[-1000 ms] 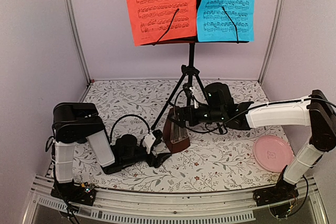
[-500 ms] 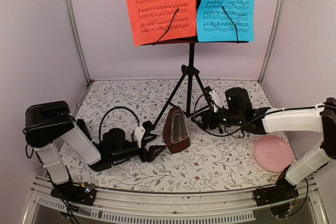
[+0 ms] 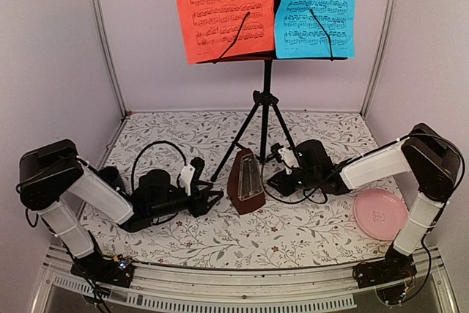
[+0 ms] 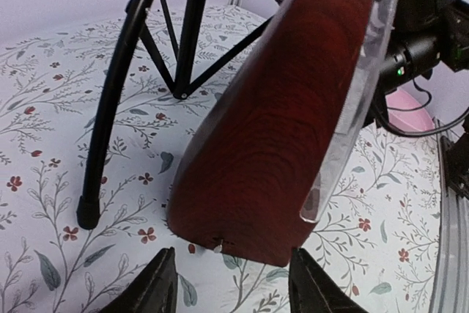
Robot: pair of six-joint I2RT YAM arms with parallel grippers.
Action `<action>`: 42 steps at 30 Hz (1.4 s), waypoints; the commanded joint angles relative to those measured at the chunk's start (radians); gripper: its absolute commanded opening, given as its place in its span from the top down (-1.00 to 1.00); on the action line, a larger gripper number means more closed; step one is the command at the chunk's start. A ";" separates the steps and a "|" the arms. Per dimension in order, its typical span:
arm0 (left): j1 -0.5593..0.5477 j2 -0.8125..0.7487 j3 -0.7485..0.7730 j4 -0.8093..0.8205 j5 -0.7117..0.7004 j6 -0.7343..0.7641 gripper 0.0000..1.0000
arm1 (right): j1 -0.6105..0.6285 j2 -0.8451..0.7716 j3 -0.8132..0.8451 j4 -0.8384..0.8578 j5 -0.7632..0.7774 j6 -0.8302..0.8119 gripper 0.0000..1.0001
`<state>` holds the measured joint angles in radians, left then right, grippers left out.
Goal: Set up the instrument practice props
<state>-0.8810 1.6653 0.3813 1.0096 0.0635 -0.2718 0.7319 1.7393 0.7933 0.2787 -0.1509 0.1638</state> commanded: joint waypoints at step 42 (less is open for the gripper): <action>-0.138 -0.133 0.256 -0.434 -0.389 -0.081 -0.99 | 0.164 -0.049 -0.286 0.621 -0.187 0.160 0.08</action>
<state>-0.9890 1.4956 0.5644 0.6918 -0.1738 -0.3317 0.9283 1.7641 0.5476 0.8551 -0.3607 0.3286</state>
